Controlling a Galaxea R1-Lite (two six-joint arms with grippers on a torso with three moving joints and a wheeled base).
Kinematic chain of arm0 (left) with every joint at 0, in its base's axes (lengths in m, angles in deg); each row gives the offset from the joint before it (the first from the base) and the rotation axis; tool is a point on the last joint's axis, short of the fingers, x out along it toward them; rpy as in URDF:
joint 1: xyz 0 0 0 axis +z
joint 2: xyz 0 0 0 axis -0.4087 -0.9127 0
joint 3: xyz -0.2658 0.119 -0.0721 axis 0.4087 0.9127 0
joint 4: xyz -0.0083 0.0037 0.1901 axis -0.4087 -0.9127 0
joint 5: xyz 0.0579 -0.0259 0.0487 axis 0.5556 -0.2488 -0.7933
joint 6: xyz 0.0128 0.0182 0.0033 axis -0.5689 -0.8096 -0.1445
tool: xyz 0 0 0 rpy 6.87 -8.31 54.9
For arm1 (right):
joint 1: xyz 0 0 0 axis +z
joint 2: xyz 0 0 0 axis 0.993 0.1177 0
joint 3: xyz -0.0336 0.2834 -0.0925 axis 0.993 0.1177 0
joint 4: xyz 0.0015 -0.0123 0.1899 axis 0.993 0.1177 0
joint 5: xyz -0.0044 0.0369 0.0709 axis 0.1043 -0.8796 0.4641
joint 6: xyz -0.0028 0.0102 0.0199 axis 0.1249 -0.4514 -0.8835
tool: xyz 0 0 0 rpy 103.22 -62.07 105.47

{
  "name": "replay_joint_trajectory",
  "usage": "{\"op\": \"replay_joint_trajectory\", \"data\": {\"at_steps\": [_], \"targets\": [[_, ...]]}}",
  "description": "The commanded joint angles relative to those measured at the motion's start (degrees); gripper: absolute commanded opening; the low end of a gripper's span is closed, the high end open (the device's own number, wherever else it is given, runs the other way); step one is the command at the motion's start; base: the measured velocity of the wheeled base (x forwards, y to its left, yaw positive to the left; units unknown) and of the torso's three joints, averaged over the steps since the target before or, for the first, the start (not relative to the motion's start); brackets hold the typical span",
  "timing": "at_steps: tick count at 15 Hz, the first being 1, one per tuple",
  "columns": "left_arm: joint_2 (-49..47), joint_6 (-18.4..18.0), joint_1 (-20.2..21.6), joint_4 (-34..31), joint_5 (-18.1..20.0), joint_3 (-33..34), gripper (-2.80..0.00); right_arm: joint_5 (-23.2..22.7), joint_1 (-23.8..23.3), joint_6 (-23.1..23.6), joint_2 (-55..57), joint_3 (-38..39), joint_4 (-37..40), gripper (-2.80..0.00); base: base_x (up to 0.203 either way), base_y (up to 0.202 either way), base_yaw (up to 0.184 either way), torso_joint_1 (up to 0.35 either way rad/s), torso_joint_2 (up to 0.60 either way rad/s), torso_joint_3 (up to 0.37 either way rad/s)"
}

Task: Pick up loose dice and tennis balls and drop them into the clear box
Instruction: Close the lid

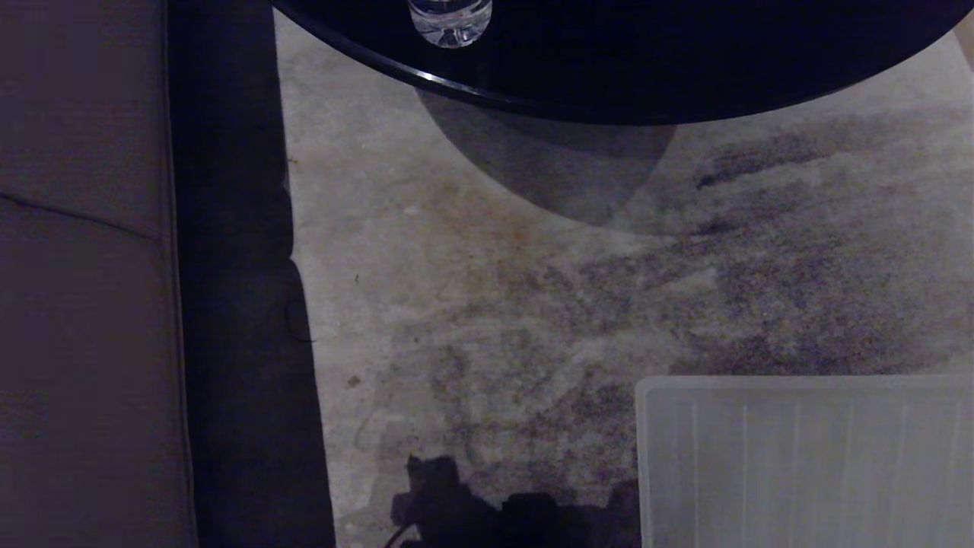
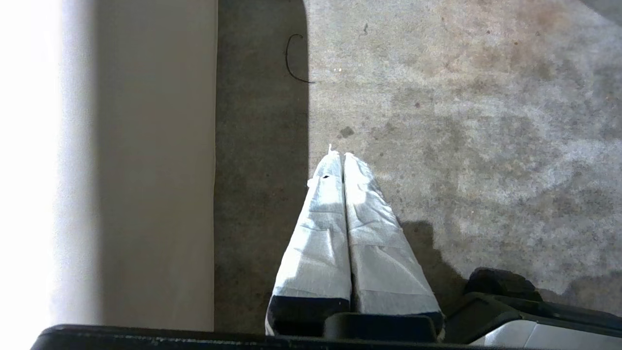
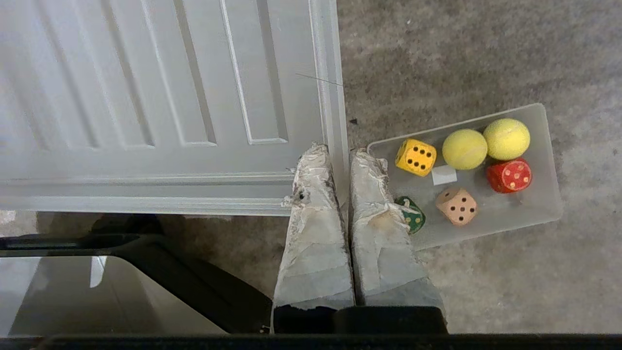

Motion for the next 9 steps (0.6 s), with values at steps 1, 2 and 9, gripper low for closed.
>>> {"op": "replay_joint_trajectory", "data": {"at_steps": [1,2,9], "targets": [[0.02,0.08,0.0,0.05,-0.03,0.0,-2.8,-0.02,0.02,0.02,0.07,0.0,0.0,-2.8,0.0,0.0,0.0,0.0,0.0,0.0],[0.02,0.08,0.0,0.04,-0.03,0.0,-2.8,-0.02,0.02,-0.07,0.07,0.0,0.0,-2.8,0.0,0.0,0.0,0.0,0.0,0.0],[0.02,0.26,0.0,0.05,-0.12,0.0,-2.8,-0.02,0.02,-0.07,0.07,0.0,0.0,-2.8,0.0,0.0,0.0,0.001,0.0,0.036]]}}
